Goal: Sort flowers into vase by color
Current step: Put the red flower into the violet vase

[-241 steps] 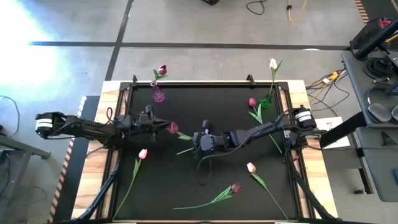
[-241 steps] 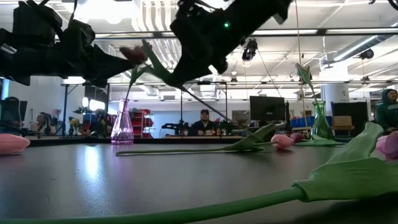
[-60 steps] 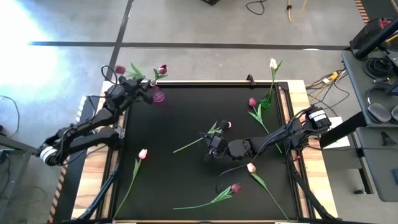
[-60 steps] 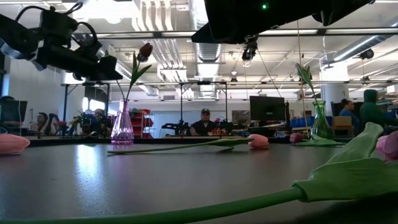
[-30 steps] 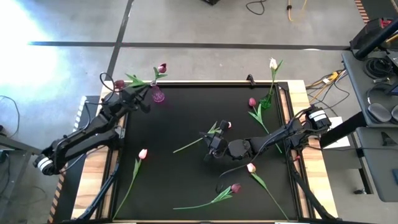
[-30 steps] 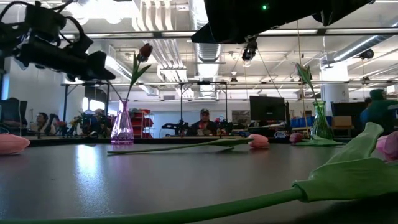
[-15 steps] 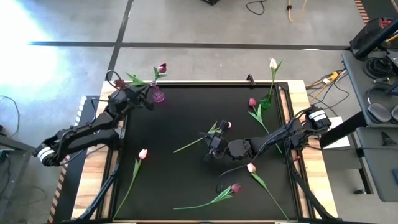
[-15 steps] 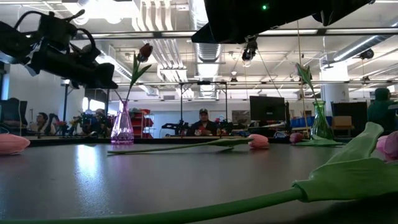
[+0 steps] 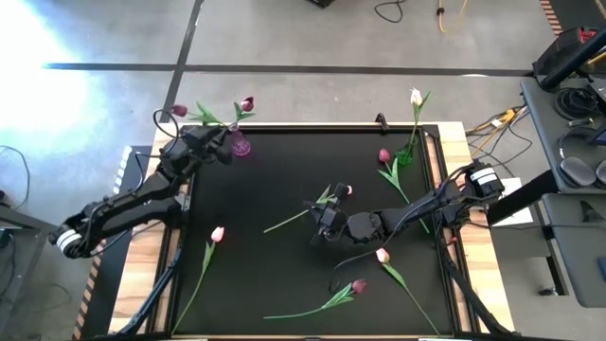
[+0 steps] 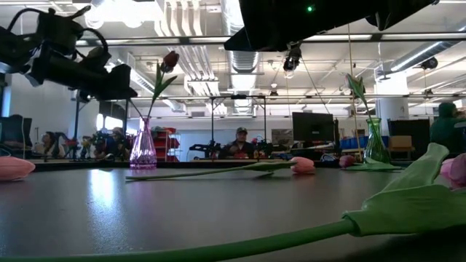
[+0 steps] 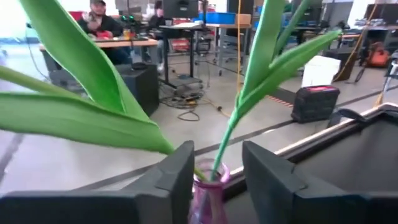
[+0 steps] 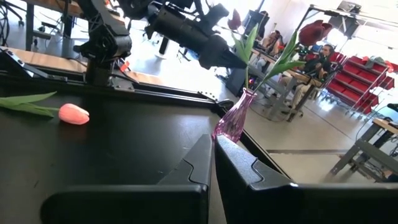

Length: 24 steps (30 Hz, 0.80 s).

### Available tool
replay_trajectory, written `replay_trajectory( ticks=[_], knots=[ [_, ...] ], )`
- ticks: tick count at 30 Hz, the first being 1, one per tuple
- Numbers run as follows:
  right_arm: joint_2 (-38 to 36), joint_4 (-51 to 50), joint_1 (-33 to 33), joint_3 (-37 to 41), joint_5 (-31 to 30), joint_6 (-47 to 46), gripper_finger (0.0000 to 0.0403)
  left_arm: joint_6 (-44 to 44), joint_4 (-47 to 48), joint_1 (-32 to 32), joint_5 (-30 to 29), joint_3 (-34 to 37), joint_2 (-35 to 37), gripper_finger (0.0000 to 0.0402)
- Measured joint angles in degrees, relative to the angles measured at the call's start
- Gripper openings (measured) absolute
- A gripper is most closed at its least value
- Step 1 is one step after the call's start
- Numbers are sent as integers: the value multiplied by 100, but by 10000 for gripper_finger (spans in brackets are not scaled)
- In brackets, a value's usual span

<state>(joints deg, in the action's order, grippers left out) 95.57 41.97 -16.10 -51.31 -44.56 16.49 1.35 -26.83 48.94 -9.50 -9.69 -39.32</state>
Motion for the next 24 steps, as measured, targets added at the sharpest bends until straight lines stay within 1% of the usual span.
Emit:
replay_trajectory(
  ticks=[4, 9, 14, 20, 24],
  knots=[
    [0, -17, 0, 0, 2, -7, 13, 231, -175, 1, 50, 257, 50, 151],
    [0, -81, 2, 0, 158, -87, 13, 420, -1315, 2, 37, 914, -2, 166],
    [0, -97, 0, 0, 159, -90, 13, 386, -1476, 8, -1, 837, -171, 167],
    [0, -102, 0, 0, 417, -110, 13, 319, -1839, 23, -6, 720, -375, 167],
    [0, -116, 0, 0, 417, -113, 13, 284, -1867, 37, -15, 564, -511, 164]
  ],
)
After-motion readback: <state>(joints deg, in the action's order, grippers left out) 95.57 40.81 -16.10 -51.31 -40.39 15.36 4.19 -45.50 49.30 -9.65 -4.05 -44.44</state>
